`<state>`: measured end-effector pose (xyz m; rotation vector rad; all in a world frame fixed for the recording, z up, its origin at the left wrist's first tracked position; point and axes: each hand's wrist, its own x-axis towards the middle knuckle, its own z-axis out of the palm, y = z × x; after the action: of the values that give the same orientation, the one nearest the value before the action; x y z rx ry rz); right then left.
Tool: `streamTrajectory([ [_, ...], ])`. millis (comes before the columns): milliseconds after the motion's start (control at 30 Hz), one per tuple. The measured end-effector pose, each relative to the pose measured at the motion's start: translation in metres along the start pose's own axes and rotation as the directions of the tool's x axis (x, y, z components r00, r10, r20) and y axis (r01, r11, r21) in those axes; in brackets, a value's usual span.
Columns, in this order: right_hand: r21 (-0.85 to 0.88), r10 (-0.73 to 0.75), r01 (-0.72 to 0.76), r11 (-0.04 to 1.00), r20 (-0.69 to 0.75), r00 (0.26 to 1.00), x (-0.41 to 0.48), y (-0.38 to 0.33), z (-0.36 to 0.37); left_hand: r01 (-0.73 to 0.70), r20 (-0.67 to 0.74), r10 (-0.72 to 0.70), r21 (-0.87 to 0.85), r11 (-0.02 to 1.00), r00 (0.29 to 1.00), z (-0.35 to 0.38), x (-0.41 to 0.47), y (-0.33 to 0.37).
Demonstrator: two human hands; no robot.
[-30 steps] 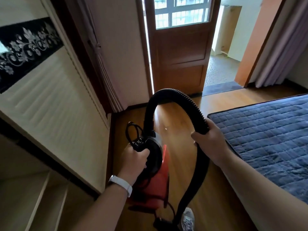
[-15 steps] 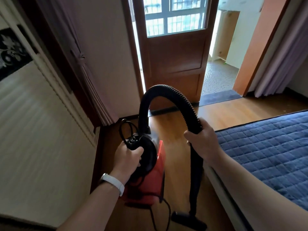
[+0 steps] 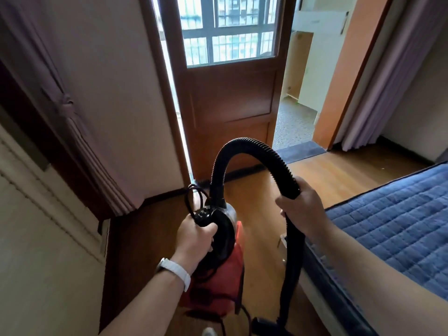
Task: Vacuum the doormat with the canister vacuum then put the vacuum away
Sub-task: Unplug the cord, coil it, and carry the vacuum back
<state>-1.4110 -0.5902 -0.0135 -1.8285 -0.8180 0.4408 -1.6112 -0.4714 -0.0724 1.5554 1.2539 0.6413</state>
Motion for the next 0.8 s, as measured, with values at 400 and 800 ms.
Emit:
streamTrajectory([
  [400, -0.01, 0.105, -0.109, 0.994, -0.18, 0.978, 0.144, -0.024, 0.053, -0.086, 0.104, 0.074, 0.119, 0.989, 0.992, -0.01, 0.2, 0.05],
  [800, 0.054, 0.109, -0.1, 0.994, -0.232, 0.967, 0.295, 0.022, 0.06, -0.017, 0.215, 0.002, 0.065, 0.998, 0.977, 0.075, 0.336, 0.088],
])
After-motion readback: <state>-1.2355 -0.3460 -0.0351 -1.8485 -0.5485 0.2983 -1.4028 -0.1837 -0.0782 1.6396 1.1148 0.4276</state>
